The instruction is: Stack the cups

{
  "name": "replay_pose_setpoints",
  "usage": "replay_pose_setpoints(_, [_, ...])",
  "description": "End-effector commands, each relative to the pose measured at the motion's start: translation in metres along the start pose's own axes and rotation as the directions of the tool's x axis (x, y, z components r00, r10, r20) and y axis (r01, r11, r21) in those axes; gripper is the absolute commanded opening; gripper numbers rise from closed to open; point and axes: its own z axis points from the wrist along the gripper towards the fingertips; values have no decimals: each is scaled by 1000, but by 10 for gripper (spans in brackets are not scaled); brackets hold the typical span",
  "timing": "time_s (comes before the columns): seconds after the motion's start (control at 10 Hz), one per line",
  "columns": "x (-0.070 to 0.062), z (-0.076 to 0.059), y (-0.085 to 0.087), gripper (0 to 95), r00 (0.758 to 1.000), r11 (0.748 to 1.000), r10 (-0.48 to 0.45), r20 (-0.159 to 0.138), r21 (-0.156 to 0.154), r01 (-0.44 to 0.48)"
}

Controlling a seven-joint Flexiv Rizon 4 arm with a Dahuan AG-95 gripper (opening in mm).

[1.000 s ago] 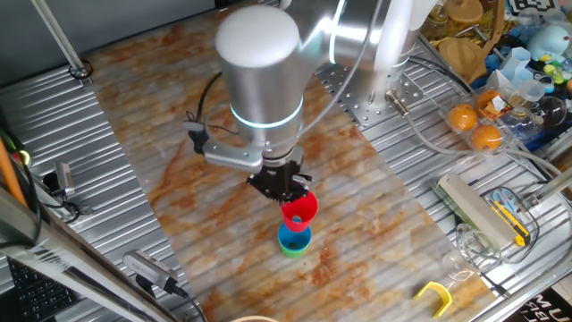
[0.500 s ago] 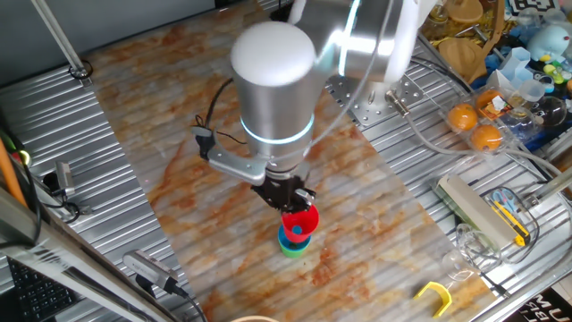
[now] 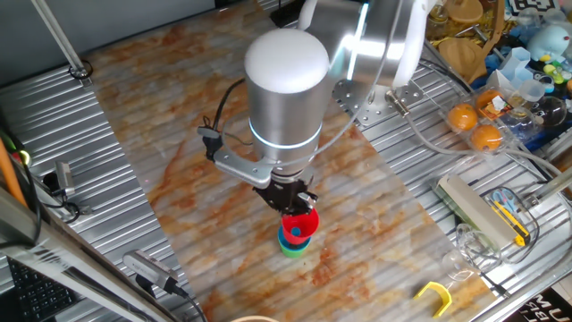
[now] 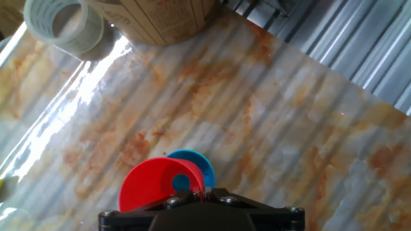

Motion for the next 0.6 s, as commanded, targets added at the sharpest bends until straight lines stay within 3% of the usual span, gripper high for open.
replay_pose_setpoints(0.1, [-3, 2, 1, 0, 999, 999, 34, -5, -1, -34])
replay_pose_setpoints(0.4, [-6, 7, 2, 0, 998, 998, 59, -6, 8, -59])
replay_pose_setpoints(0.6, [-1, 9, -2, 0, 999, 999, 47, -5, 8, -47])
